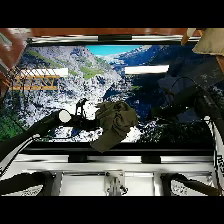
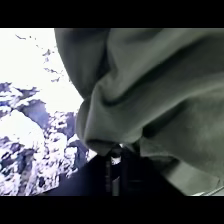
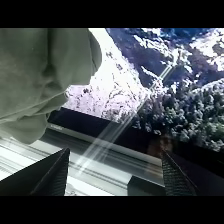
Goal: Fold the shirts.
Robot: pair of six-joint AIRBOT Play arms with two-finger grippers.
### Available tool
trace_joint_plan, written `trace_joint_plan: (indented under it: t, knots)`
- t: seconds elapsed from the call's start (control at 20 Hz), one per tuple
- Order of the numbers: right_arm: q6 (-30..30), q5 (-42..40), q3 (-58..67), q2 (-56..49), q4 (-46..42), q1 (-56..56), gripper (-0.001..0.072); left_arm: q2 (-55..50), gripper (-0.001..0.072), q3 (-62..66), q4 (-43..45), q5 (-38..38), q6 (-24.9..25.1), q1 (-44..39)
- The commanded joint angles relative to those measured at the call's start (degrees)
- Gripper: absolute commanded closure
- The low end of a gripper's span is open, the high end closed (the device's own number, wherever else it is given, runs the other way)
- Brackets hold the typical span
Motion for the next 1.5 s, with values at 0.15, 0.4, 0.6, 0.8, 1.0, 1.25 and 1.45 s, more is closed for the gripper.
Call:
trace_joint_plan:
  t: [0.15,0.4,0.6,0.8,1.0,1.25,1.45]
  knots:
    - [0.3,9.1,-2.3,-0.7,-0.4,6.3,0.0029,1.2,0.0678,2.4,0.4,1.4,2.9,-0.2]
    - [3.4,15.9,-3.4,-5.1,-1.5,13.3,0.0031,4.8,0.0678,2.4,2.7,-1.8,3.0,-0.2]
    - [3.3,20.9,-3.4,-9.1,0.6,14.5,0.0048,6.2,0.0678,3.1,2.7,-1.9,2.9,-0.2]
    - [1.3,23.0,-1.7,-7.6,0.4,14.5,0.0653,6.5,0.0678,7.6,2.8,-2.0,5.0,-0.2]
    - [-8.2,22.3,2.6,0.2,-1.7,14.5,0.0654,6.7,0.0679,16.2,3.7,-6.4,9.5,0.4]
    - [-10.4,21.6,14.5,17.6,-14.7,14.5,0.0654,12.9,0.0679,37.4,18.8,-12.2,9.8,0.9]
    - [-9.2,28.9,28.2,29.8,-13.5,14.5,0.0653,19.1,0.0679,59.5,20.9,-12.0,9.7,2.8]
